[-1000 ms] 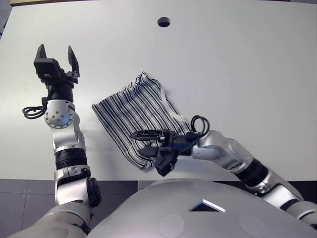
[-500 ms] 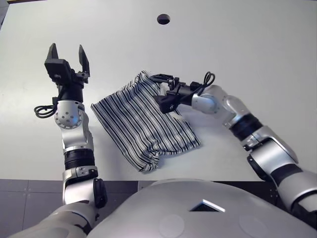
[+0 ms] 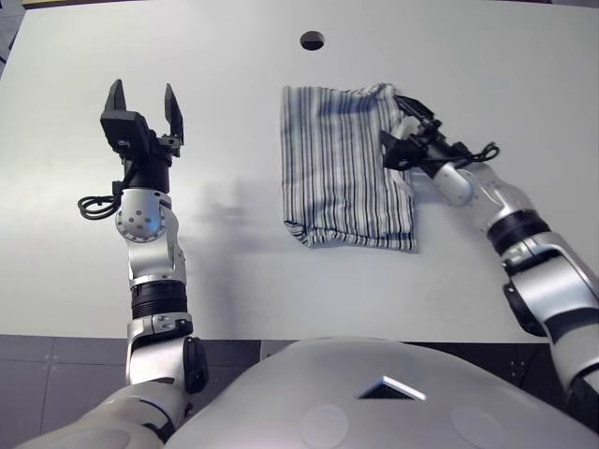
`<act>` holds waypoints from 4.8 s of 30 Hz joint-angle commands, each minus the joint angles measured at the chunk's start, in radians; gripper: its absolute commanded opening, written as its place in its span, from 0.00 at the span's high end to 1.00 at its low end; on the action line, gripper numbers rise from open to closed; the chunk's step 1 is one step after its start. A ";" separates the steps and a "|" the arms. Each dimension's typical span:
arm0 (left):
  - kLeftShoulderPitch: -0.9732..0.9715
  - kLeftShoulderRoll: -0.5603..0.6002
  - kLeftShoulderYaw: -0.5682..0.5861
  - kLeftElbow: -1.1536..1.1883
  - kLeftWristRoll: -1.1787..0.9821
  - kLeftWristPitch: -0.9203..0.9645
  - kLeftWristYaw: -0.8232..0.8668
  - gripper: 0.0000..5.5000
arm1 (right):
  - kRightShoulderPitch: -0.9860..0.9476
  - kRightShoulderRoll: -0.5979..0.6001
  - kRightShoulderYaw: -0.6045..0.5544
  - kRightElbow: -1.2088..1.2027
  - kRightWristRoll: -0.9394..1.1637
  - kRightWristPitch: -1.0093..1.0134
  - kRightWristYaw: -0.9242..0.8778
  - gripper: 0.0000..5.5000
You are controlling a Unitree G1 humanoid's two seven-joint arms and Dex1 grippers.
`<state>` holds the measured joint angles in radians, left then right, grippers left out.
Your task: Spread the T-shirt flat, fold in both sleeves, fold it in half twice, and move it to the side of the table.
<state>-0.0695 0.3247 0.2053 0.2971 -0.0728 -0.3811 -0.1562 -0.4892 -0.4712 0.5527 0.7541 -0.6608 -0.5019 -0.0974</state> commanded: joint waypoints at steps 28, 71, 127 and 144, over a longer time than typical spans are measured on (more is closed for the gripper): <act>-0.040 0.538 -0.626 0.050 0.629 -0.592 -0.503 0.21 | 0.498 -0.342 -0.085 -0.760 -0.045 -0.151 0.600 0.36; 0.190 0.607 -0.727 -0.114 0.136 -0.608 -0.413 0.96 | 0.678 -0.456 -0.196 -0.835 0.470 -0.235 0.693 0.98; -0.213 -0.136 0.039 0.544 -0.201 -0.106 -0.119 0.23 | -0.015 0.239 -0.178 -0.030 0.366 0.010 0.540 0.37; -0.198 -0.204 0.092 0.530 -0.266 -0.142 -0.213 0.23 | -0.190 0.122 -0.901 0.602 0.865 0.437 -0.146 0.37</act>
<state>-0.2848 0.1263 0.2853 0.8236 -0.3304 -0.5182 -0.3697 -0.7670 -0.2616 -0.2084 1.3107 0.1004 -0.1327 -0.1165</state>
